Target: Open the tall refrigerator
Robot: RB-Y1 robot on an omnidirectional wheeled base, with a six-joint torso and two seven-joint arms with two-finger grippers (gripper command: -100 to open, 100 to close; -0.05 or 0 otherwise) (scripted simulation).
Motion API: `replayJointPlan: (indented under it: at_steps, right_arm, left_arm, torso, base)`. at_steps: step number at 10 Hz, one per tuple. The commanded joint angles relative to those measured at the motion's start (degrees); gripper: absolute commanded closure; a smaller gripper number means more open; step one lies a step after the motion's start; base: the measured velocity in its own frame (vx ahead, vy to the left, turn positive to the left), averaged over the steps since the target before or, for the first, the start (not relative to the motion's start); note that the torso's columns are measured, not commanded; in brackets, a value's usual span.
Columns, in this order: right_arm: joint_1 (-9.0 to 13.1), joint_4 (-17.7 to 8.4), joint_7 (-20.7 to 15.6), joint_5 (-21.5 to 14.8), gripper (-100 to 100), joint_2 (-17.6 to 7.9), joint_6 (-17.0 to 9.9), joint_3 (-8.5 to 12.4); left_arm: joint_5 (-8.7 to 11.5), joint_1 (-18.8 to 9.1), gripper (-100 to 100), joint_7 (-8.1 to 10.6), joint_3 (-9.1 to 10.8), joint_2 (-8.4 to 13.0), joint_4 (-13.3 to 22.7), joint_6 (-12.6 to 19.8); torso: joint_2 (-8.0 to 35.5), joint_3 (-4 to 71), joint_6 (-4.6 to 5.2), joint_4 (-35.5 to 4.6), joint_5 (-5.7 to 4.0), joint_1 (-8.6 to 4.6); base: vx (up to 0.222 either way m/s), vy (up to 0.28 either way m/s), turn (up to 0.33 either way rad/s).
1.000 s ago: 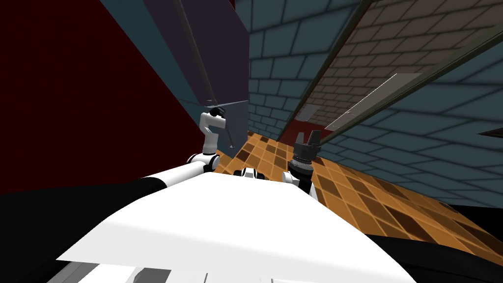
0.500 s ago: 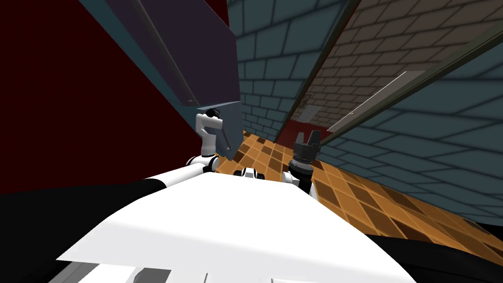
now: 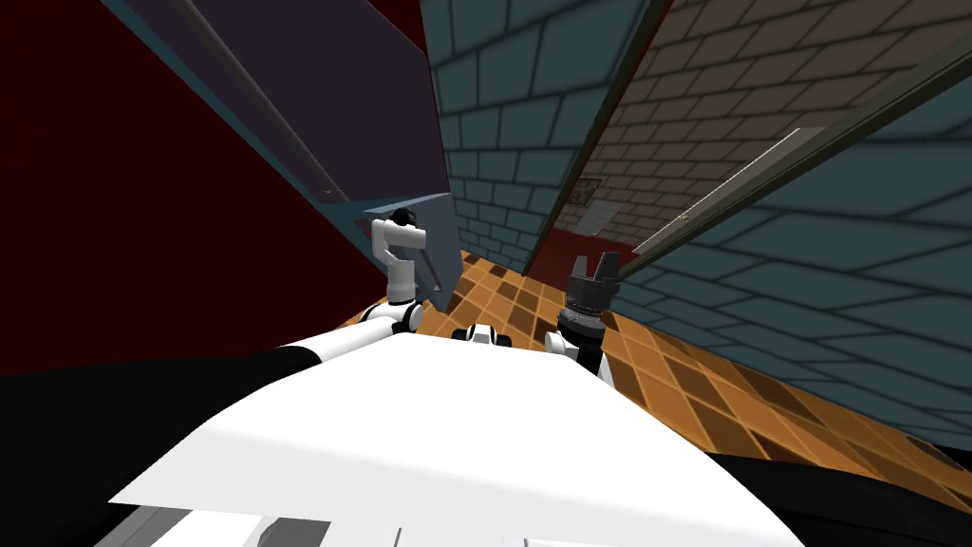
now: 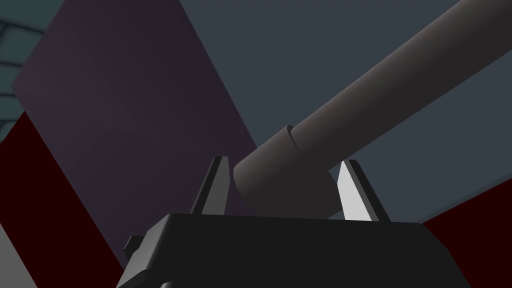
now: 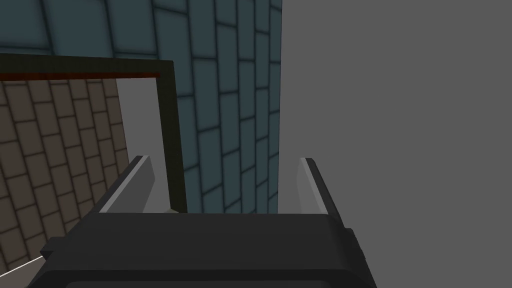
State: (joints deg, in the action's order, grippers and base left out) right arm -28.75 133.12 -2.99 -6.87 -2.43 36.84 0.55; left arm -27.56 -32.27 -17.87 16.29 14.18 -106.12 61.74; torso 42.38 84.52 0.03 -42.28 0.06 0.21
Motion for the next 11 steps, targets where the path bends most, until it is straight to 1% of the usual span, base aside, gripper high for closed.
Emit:
replayJointPlan:
  at_steps: [1,2,3,4,5,6,7,8,10,11]
  right_arm:
    - [0.01,0.00,0.00,0.00,0,-0.02,0.00,0.01]
    - [0.00,-0.01,0.00,0.00,0,-0.01,0.00,0.01]
    - [-0.02,0.00,0.00,0.00,0,-0.01,0.00,0.01]
    - [-0.01,0.00,0.00,0.00,0,-0.01,0.00,0.01]
    - [-0.01,0.00,0.00,0.00,0,0.00,0.00,0.00]
    - [-0.01,0.00,0.00,0.00,0,0.01,0.00,0.00]
    - [-0.01,0.00,0.00,0.00,0,0.01,0.00,0.00]
    - [-0.01,0.00,0.00,0.00,0,0.00,0.00,0.00]
    - [-0.02,0.00,0.00,0.00,0,0.00,0.00,0.00]
    - [-0.01,0.00,0.00,0.00,0,0.00,0.00,0.00]
  left_arm:
    - [-1.39,0.70,100,0.37,0.56,-0.11,-1.00,1.11]
    - [-2.76,1.32,100,0.66,1.11,-0.12,-2.02,2.08]
    - [-2.76,1.32,100,0.66,1.11,-0.12,-2.02,2.08]
    - [-4.13,1.95,100,0.95,1.66,-0.13,-3.04,3.06]
    - [-5.50,2.58,100,1.24,2.21,-0.14,-4.06,4.03]
    - [-6.87,3.20,100,1.52,2.76,-0.15,-5.08,5.01]
    - [-6.87,3.20,100,1.52,2.76,-0.15,-5.08,5.01]
    - [-8.24,3.83,100,1.81,3.31,-0.15,-6.10,5.98]
    - [-10.98,5.08,100,2.39,4.42,-0.17,-8.14,7.93]
    - [-10.98,5.08,100,2.39,4.42,-0.17,-8.14,7.93]
  torso:
    - [0.10,-0.06,-0.03,-0.09,0.09,0.46]
    - [-0.06,0.02,-0.16,-0.07,0.05,0.09]
    - [-0.30,0.16,-0.16,0.04,-0.04,-0.22]
    - [-0.43,0.29,0.12,0.07,-0.09,-0.21]
    - [-0.54,0.35,0.24,0.17,-0.11,-0.55]
    - [-0.58,0.39,0.30,0.14,-0.20,-0.62]
    - [-0.43,0.29,0.19,0.11,-0.15,-0.44]
    - [-0.37,0.25,0.18,0.06,-0.07,-0.03]
    - [-0.55,0.37,0.11,0.09,-0.06,-0.10]
    - [-0.32,0.22,0.04,0.13,-0.02,-0.21]
  base:
    - [0.077,-0.178,-0.017]
    - [0.176,-0.233,0.035]
    - [0.167,-0.201,0.077]
    - [0.160,-0.292,0.024]
    - [0.152,-0.354,0.027]
    - [0.137,-0.342,0.006]
    - [0.147,-0.265,0.009]
    - [0.190,-0.263,0.000]
    - [0.192,-0.315,0.026]
    - [0.128,-0.235,0.018]
